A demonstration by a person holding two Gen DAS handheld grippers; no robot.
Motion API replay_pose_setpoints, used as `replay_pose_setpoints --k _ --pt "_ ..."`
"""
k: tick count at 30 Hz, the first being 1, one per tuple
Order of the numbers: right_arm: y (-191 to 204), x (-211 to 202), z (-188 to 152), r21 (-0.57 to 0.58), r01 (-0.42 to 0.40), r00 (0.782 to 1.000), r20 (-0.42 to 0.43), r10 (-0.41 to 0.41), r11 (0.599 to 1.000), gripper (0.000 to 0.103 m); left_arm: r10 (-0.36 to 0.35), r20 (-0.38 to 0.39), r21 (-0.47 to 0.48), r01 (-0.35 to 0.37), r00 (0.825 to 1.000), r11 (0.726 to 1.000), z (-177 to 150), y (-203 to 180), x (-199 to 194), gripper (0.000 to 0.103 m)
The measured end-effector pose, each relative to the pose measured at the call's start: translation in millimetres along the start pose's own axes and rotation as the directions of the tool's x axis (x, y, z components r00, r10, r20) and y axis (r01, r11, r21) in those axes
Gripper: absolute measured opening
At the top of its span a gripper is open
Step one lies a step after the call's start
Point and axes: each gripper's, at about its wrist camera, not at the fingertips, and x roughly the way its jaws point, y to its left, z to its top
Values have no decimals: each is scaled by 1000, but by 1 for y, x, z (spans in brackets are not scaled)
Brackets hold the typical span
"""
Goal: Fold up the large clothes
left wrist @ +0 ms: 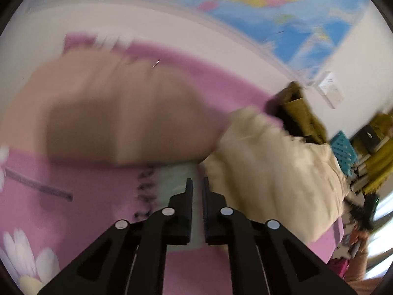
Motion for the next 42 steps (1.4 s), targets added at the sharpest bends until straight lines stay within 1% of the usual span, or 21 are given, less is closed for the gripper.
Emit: replay_pose_setpoints --k 1,2,4,6,8,10,13,15,17,18,21,22,25,27,29,30,31,32,37,41,42 --pt "-6 6 -3 34 -6 1000 1 6 999 20 2 -3 -5 -2 1000 1000 -3 0 3 8" --pt "-6 7 -4 40 -5 1000 8 4 999 23 13 -2 7 -13 1000 1000 -5 -2 4 25" --pt "5 1 1 4 83 995 58 -83 997 47 -4 30 61 3 1000 998 -6 -21 2 52" --pt "17 -10 5 -31 148 982 125 -143 988 60 -49 55 139 41 997 989 -5 -44 -2 60" --pt "33 -21 11 -83 199 966 184 -181 977 64 -80 52 210 67 995 975 -6 -67 1 83" --pt "51 -22 17 -162 200 961 224 -161 966 77 -82 23 275 72 996 959 -7 -86 11 84" --pt "69 0 19 -248 208 967 198 -161 946 77 -28 -47 339 42 999 940 -12 -106 42 84" --pt "78 24 22 -305 204 974 158 -162 930 76 43 -58 375 -18 997 927 -16 -115 63 84" --pt "81 50 24 -344 211 977 113 -183 915 63 111 -52 398 -81 993 914 -18 -119 85 75" --pt "80 67 26 -353 215 977 87 -197 911 47 111 -57 393 -80 992 916 -17 -118 90 74" --pt "75 88 28 -347 215 976 63 -206 913 27 106 -55 369 -79 993 926 -11 -114 97 62" --pt "75 91 31 -351 215 976 66 -205 911 12 111 -53 365 -84 992 927 -9 -114 98 58" --pt "71 89 45 -294 197 980 91 -178 935 4 113 -46 348 -90 993 933 -1 -111 99 53" --pt "73 88 48 -287 205 978 97 -185 936 4 101 -55 317 -78 993 945 3 -108 102 53" --pt "77 85 45 -285 221 975 84 -206 933 14 101 -51 311 -80 994 947 2 -107 101 56" --pt "80 81 43 -283 218 976 92 -200 934 25 105 -45 315 -86 993 945 0 -108 100 57" --pt "86 72 40 -287 207 977 116 -180 935 44 107 -36 320 -90 994 943 -1 -109 98 57" --pt "94 67 38 -306 195 978 136 -160 932 50 106 -28 326 -91 994 941 -2 -110 97 58" --pt "147 77 20 -457 73 997 68 -47 887 58 115 -8 343 -106 993 933 -8 -113 93 63" --pt "164 123 10 -519 86 994 -14 -109 851 56 100 -9 330 -92 995 939 -11 -111 90 67" --pt "163 131 10 -519 106 991 -16 -133 848 31 99 -9 331 -91 995 939 -12 -111 89 67"
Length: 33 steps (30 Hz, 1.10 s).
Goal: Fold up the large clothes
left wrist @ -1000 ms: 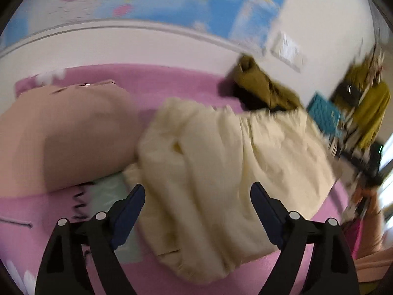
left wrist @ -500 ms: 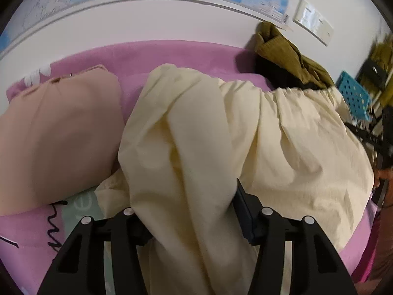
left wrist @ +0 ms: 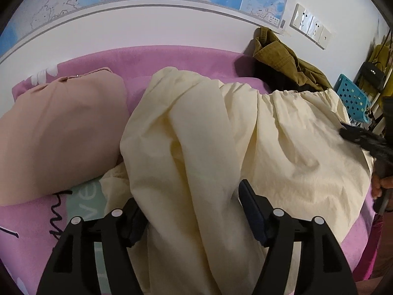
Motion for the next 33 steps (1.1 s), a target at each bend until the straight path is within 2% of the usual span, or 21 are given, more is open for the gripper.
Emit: replay_pose_setpoints --k 1,3,5,8,11,13,17,22,27,29,31,33 --pt "-1 9 0 -7 36 999 -13 -36 999 14 2 1 4 -2 1000 1000 -1 0 0 67" --pt "-6 16 4 13 25 1000 -9 -25 1000 5 5 2 6 -5 1000 1000 -2 -1 -2 68" --pt "-8 11 13 32 22 999 31 -23 999 2 4 5 6 -4 1000 1000 -2 -1 -2 69" --pt "-3 2 26 26 60 993 103 -63 998 2 3 13 1 -3 1000 1000 1 -2 -2 69" --pt "2 20 27 -27 110 992 63 -108 994 2 6 12 -10 -6 1000 1000 0 -2 -1 69" --pt "-4 37 24 -15 93 996 17 -93 996 2 8 13 -7 -8 1000 1000 -2 -3 -1 69" --pt "-11 32 18 33 68 997 33 -69 997 7 20 23 2 -20 1000 1000 -3 -5 -5 72" --pt "-15 -4 6 68 -2 996 90 -4 998 38 66 46 33 -67 997 997 -4 -11 -10 73" --pt "-28 -35 -9 96 20 991 133 -33 995 40 96 60 52 -99 994 994 -5 -12 -13 73" --pt "-43 -39 -15 136 44 990 129 -61 990 40 100 66 56 -103 993 993 -5 -12 -14 75" --pt "-68 -39 -23 227 30 992 111 -56 973 39 102 68 56 -106 992 993 -7 -11 -15 75" --pt "-87 -35 -30 284 52 992 98 -82 958 32 104 66 62 -108 992 992 -8 -12 -14 75"
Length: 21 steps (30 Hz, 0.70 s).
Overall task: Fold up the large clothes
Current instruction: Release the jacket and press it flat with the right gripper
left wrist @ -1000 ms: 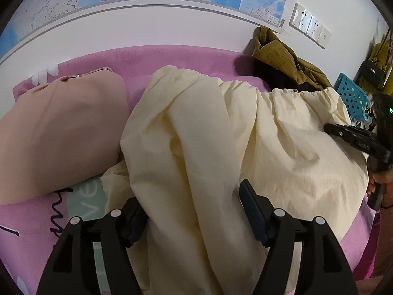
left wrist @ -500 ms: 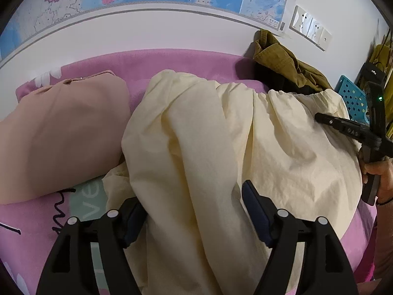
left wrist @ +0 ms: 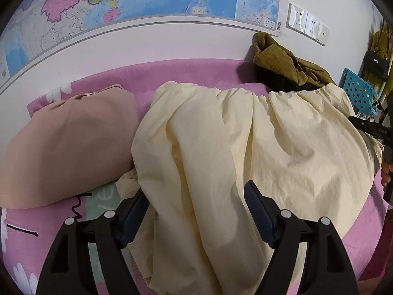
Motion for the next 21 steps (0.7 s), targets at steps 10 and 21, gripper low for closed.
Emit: replay_pose_setpoints --k 10,21 --pt "-11 -6 -4 56 19 999 38 -21 998 34 38 -6 5 -38 999 999 -2 -2 3 75" --pt "17 -25 -23 -45 -52 998 22 53 998 41 48 56 40 -50 997 998 -8 -7 -18 80"
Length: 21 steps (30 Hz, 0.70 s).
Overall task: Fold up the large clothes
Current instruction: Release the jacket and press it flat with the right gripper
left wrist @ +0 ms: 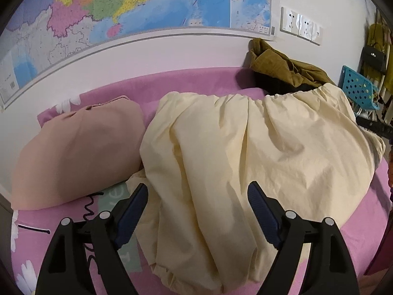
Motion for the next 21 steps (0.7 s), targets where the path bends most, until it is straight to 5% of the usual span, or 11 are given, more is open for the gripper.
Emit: replay_pose_setpoints --k 8,14,21 --pt "8 5 -7 8 59 998 4 -59 998 43 -10 -46 -52 8 999 999 -12 10 9 81" --pt "57 -36 -5 -110 -45 994 92 56 993 48 -4 -32 -45 3 999 999 -15 8 2 81" --pt "109 -9 -30 -248 -115 993 -38 109 962 48 -5 -34 -47 4 999 999 -20 7 2 81"
